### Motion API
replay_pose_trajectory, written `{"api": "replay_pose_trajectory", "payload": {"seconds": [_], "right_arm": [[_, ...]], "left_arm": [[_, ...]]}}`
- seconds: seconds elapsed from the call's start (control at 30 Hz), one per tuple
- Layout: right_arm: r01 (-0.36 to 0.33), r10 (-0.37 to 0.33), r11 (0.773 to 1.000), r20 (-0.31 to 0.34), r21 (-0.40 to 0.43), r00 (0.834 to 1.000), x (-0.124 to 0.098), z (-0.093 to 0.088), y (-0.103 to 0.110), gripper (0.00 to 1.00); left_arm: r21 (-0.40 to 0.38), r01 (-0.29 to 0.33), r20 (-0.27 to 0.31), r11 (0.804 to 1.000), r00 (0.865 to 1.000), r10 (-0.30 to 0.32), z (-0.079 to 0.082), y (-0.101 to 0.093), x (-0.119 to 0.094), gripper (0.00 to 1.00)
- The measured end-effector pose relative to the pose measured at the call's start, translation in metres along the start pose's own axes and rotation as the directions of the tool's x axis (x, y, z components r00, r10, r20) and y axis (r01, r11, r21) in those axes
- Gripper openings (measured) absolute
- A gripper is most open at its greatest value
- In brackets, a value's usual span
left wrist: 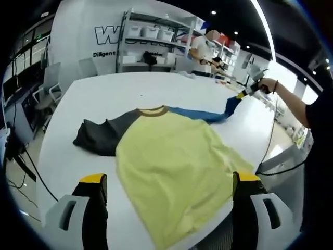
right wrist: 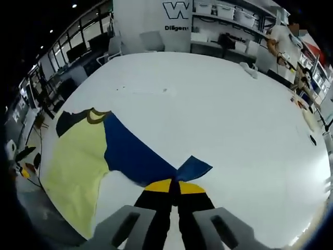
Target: Fold the garment on the visible template until the final outline fits inside the template.
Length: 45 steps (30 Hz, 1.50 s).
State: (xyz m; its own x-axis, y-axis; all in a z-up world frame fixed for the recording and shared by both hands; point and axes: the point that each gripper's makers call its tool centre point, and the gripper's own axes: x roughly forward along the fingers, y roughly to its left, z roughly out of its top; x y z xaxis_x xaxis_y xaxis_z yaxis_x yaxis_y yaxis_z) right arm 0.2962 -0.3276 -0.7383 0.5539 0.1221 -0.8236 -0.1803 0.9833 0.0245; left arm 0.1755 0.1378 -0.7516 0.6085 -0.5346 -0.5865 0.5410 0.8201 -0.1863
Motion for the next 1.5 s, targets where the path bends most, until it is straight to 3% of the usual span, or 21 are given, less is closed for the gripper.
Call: {"api": "replay_pose_trajectory", "payload": {"seconds": [0.4,0.7,0.97,1.1,1.2,1.5], "right_arm": [[-0.071,0.072,0.996,0.032,-0.048,0.997,0.001,0.038,0.039,0.0],[-0.041,0.052,0.992,0.088,-0.123,0.995,-0.01,0.074,0.056,0.0],[-0.118,0.141,0.967,0.089,-0.228,0.986,-0.008,0.095,0.115,0.0],[-0.128,0.153,0.961,0.085,-0.245,0.985,-0.006,0.096,0.122,0.0],[-0.164,0.189,0.934,0.05,-0.317,0.981,0.005,0.1,0.161,0.0],[-0.21,0.238,0.913,0.039,-0.35,0.971,0.017,0.111,0.209,0.0]], "left_arm": [[-0.002,-0.001,0.009,1.0,1.0,0.001,0.003,-0.001,-0.001,0.99],[0.003,0.004,0.014,1.0,1.0,-0.004,0.004,-0.003,0.0,0.99],[0.005,0.01,0.018,1.0,1.0,-0.01,0.004,-0.005,-0.002,0.99],[0.005,0.011,0.018,1.0,1.0,-0.011,0.004,-0.005,-0.002,0.99],[0.007,0.009,0.021,1.0,1.0,-0.009,0.002,-0.003,-0.005,0.99],[0.002,-0.004,0.023,1.0,1.0,0.004,0.0,0.0,-0.009,0.99]]}}
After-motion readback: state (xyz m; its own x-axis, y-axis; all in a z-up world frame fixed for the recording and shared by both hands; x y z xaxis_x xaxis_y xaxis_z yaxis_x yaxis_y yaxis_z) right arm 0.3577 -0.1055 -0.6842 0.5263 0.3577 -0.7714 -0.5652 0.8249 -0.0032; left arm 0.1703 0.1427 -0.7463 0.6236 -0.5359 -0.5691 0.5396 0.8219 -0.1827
